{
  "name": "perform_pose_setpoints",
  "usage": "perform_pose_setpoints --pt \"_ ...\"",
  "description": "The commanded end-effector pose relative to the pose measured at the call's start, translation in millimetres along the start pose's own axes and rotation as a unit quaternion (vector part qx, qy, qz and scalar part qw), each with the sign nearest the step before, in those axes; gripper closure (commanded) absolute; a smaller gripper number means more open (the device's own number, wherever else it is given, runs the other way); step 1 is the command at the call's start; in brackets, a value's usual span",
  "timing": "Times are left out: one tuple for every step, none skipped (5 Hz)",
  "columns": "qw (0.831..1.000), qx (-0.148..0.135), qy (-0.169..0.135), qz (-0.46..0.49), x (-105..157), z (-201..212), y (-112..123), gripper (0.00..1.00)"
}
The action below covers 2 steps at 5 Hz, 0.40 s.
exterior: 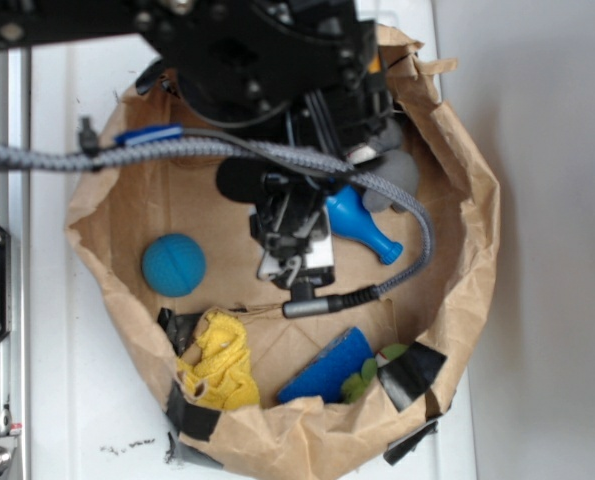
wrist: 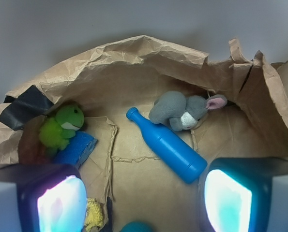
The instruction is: Grab the gray animal.
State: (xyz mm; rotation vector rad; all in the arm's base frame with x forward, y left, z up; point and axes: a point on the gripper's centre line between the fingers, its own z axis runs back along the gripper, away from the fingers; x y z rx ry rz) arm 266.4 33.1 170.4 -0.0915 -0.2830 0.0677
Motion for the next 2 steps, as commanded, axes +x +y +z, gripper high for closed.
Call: perform_pose_setpoints --pt "0.989 0.044 -0.078 0.121 6 -31 12 0.0" --pt "0.982 0.062 -0.078 0.159 3 -44 17 0.0"
